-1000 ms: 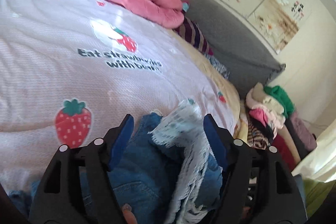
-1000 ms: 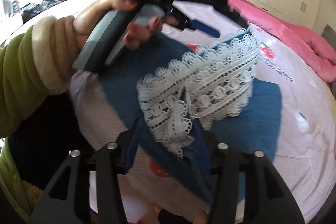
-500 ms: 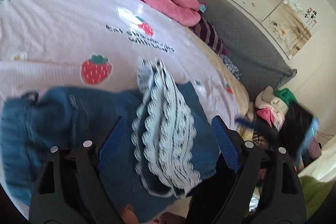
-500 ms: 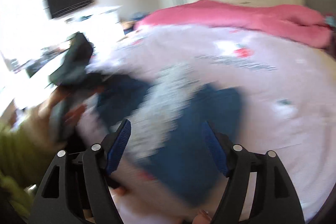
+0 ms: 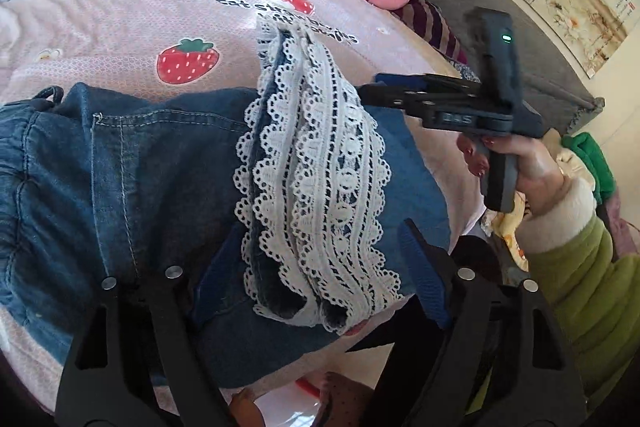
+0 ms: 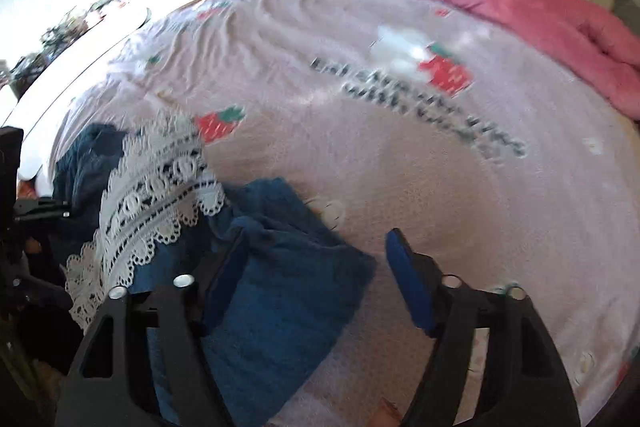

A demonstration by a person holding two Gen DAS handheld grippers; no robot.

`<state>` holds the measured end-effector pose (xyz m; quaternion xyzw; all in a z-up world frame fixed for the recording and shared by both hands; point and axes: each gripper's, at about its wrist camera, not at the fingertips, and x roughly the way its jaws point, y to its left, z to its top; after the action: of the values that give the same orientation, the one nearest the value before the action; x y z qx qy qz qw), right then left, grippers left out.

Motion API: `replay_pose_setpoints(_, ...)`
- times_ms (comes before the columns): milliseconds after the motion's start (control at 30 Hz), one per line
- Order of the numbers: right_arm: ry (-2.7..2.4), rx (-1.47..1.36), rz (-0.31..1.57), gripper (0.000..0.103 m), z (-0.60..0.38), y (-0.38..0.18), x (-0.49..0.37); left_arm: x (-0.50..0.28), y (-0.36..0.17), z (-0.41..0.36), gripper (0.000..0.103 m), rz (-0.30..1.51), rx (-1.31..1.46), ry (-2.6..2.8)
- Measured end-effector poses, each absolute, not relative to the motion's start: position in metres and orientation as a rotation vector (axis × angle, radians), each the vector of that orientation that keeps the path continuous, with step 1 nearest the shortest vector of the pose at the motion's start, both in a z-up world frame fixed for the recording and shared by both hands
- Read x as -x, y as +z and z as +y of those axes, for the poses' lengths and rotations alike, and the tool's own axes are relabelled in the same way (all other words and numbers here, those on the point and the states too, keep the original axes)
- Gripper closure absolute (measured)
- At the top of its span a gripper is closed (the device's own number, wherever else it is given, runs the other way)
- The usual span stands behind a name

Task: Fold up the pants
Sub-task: 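Grasp the folded lace hems with the left gripper and lay them down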

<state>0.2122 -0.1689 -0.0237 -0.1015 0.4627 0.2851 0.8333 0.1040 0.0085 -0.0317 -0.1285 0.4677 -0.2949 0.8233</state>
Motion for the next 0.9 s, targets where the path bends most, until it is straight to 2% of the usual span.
replay_pose_setpoints(33, 0.621, 0.223, 1.004, 0.087, -0.167, -0.027, -0.211, -0.103, -0.031, 0.007, 0.036, 0.997, 0.272, -0.628)
replay_pose_setpoints(67, 0.627, 0.242, 1.009, 0.092, -0.166, -0.029, -0.208, -0.102, -0.032, 0.004, 0.044, 0.996, 0.248, -0.621)
replay_pose_setpoints(100, 0.618, 0.249, 0.998, 0.093, -0.168, -0.026, -0.202, -0.103, -0.033, 0.002, 0.051, 0.994, 0.222, -0.604)
replay_pose_setpoints(133, 0.609, 0.242, 0.992, 0.094, -0.172, -0.023, -0.200, -0.104, -0.036, 0.002, 0.063, 0.998, 0.205, -0.584)
replay_pose_setpoints(167, 0.596, 0.225, 0.983, 0.094, -0.178, -0.020, -0.199, -0.105, -0.037, 0.003, 0.068, 1.006, 0.216, -0.587)
replay_pose_setpoints(300, 0.521, 0.211, 0.993, 0.094, -0.187, -0.033, -0.206, -0.106, -0.038, 0.004, 0.068, 1.020, 0.228, -0.598)
replay_pose_setpoints(400, 0.520, 0.146, 0.991, 0.084, -0.192, -0.033, -0.207, -0.100, -0.035, 0.005, 0.068, 1.025, 0.239, -0.616)
replay_pose_setpoints(467, 0.512, 0.118, 0.963, 0.070, -0.196, -0.022, -0.203, -0.098, -0.036, 0.009, 0.068, 1.035, 0.261, -0.615)
replay_pose_setpoints(500, 0.515, 0.100, 0.938, 0.050, -0.197, -0.013, -0.199, -0.097, -0.036, 0.010, 0.068, 1.038, 0.267, -0.612)
replay_pose_setpoints(533, 0.528, 0.085, 0.903, 0.038, -0.197, -0.004, -0.195, -0.097, -0.037, 0.012, 0.068, 1.045, 0.280, -0.613)
replay_pose_setpoints(667, 0.648, 0.071, 0.847, 0.036, -0.173, 0.020, -0.190, -0.098, -0.037, 0.009, 0.067, 1.049, 0.309, -0.624)
replay_pose_setpoints(700, 0.678, 0.072, 0.853, 0.036, -0.164, 0.021, -0.192, -0.097, -0.037, 0.008, 0.074, 1.054, 0.323, -0.636)
replay_pose_setpoints(733, 0.703, 0.082, 0.867, 0.036, -0.153, 0.021, -0.197, -0.097, -0.039, 0.007, 0.092, 1.067, 0.345, -0.651)
replay_pose_setpoints(767, 0.710, 0.104, 0.880, 0.036, -0.143, 0.018, -0.200, -0.096, -0.039, 0.006, 0.098, 1.070, 0.353, -0.656)
replay_pose_setpoints(900, 0.751, 0.148, 0.919, 0.036, -0.112, 0.006, -0.207, -0.085, -0.036, 0.005, 0.099, 1.072, 0.379, -0.685)
